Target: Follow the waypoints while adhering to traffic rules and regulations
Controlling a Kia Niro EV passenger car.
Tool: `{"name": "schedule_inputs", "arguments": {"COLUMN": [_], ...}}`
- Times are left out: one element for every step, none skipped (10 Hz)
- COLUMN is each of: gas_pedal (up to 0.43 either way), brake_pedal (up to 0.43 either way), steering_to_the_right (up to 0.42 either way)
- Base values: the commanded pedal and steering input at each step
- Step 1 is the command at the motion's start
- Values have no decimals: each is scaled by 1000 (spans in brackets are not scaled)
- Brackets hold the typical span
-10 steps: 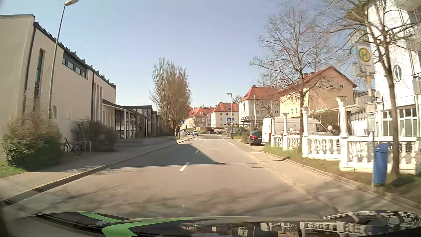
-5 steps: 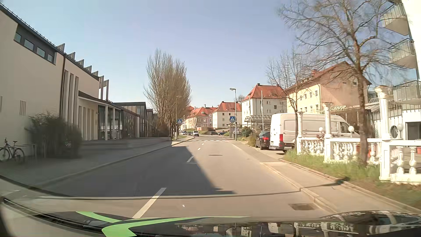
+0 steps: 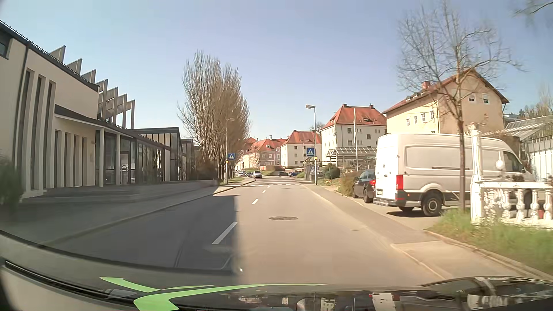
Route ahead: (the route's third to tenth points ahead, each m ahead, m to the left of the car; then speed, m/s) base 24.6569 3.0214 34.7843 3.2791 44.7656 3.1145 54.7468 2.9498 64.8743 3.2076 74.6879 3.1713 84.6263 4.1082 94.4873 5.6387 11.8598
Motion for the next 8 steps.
{"name": "schedule_inputs", "arguments": {"gas_pedal": [0, 0, 0, 0, 0, 0, 0, 0], "brake_pedal": [0, 6, 116, 159, 171, 177, 177, 152], "steering_to_the_right": [-66, -89, -91, -77, -57, -30, -6, 14]}}
